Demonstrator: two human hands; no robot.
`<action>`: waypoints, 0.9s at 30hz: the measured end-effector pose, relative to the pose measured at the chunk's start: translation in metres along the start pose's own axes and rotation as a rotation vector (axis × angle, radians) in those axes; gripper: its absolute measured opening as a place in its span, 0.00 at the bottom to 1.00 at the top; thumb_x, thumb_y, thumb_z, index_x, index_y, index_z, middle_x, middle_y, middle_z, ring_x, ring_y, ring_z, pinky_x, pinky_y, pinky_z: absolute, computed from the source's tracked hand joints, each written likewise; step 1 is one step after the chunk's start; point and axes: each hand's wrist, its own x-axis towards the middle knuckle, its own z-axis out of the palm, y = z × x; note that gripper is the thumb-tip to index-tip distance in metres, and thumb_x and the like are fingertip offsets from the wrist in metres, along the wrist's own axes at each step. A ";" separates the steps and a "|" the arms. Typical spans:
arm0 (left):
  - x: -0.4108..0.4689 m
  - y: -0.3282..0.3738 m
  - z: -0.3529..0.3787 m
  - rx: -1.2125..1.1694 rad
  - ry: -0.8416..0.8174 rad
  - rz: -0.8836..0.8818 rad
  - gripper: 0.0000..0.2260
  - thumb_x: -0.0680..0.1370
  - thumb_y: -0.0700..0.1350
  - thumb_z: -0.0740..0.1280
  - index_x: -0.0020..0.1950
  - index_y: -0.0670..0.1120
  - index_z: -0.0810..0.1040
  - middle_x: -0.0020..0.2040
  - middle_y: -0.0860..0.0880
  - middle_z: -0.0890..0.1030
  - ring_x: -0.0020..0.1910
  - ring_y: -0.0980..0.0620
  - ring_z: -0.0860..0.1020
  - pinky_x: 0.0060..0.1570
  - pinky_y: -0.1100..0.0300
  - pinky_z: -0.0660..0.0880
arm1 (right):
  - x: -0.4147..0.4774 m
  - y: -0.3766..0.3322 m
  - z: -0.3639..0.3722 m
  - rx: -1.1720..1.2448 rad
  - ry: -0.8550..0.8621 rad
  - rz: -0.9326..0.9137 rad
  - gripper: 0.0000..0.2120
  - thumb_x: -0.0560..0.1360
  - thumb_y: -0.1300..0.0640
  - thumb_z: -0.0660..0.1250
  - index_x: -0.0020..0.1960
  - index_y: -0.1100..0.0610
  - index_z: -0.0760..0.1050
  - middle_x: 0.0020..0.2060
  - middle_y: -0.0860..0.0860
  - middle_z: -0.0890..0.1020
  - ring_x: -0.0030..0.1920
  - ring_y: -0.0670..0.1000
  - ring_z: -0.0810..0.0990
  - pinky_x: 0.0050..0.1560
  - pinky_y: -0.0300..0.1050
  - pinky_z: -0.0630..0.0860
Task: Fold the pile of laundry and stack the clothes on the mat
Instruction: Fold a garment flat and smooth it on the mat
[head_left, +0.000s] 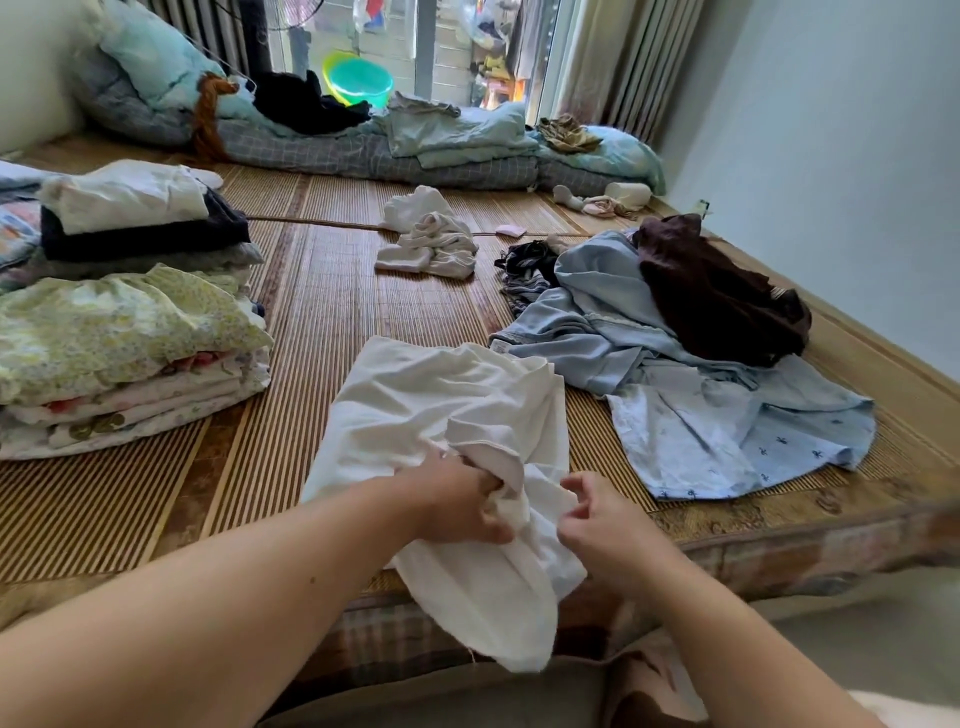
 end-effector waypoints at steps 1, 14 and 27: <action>-0.002 0.001 0.001 0.019 -0.009 0.025 0.29 0.73 0.65 0.65 0.72 0.57 0.67 0.73 0.47 0.66 0.71 0.42 0.64 0.68 0.46 0.65 | 0.009 -0.006 0.001 0.015 0.021 -0.034 0.31 0.72 0.47 0.70 0.71 0.45 0.62 0.54 0.45 0.79 0.48 0.46 0.80 0.47 0.43 0.78; -0.065 -0.082 0.010 0.073 0.130 -0.008 0.28 0.80 0.50 0.63 0.77 0.61 0.57 0.77 0.57 0.61 0.75 0.57 0.61 0.74 0.60 0.53 | 0.021 0.010 0.019 0.546 0.148 0.011 0.22 0.73 0.64 0.65 0.64 0.47 0.70 0.52 0.49 0.78 0.47 0.54 0.81 0.36 0.45 0.81; -0.089 -0.118 0.021 0.183 0.057 0.067 0.30 0.75 0.61 0.66 0.74 0.68 0.58 0.77 0.59 0.58 0.77 0.57 0.55 0.76 0.56 0.54 | -0.001 0.033 0.094 -0.772 0.102 -0.322 0.46 0.68 0.26 0.56 0.75 0.40 0.34 0.77 0.53 0.40 0.77 0.61 0.44 0.70 0.69 0.47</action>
